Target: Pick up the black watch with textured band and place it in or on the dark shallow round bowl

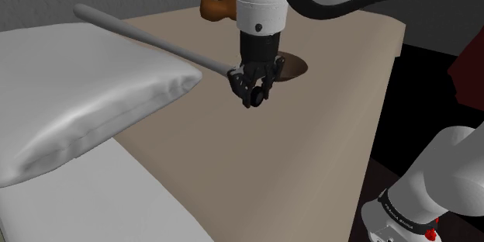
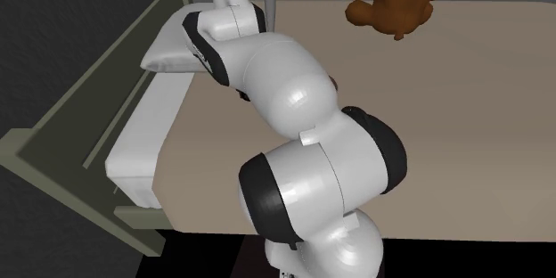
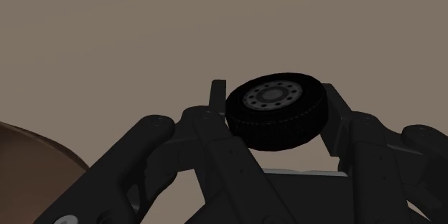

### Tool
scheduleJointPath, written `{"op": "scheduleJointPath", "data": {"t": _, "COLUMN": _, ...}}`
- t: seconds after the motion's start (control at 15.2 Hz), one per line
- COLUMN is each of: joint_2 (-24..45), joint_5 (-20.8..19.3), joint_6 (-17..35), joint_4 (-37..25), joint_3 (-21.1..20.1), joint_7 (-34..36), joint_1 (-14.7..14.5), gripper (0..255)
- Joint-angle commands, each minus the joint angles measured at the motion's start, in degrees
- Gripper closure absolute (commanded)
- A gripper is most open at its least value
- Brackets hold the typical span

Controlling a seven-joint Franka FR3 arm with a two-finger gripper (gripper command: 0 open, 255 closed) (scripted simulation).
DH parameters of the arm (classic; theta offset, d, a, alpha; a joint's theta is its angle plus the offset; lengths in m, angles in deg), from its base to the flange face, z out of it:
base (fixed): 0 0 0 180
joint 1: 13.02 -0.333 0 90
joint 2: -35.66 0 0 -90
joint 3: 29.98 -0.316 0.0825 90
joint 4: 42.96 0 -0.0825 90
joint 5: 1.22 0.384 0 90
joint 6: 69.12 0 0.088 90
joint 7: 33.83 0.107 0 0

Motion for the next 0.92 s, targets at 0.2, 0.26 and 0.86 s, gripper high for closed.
{"op": "scheduleJointPath", "data": {"t": 0.2, "joint_2": 0.4, "joint_5": -0.2, "joint_6": -4.0, "joint_4": -4.3, "joint_3": 0.1, "joint_7": 0.0, "joint_1": 0.1, "gripper": 255}}
{"op": "scheduleJointPath", "data": {"t": 0.26, "joint_2": 0.5, "joint_5": -0.3, "joint_6": -4.8, "joint_4": -5.2, "joint_3": 0.1, "joint_7": 0.0, "joint_1": 0.2, "gripper": 255}}
{"op": "scheduleJointPath", "data": {"t": 0.86, "joint_2": 2.7, "joint_5": -1.3, "joint_6": -12.0, "joint_4": -14.3, "joint_3": -0.2, "joint_7": 0.6, "joint_1": 0.3, "gripper": 255}}
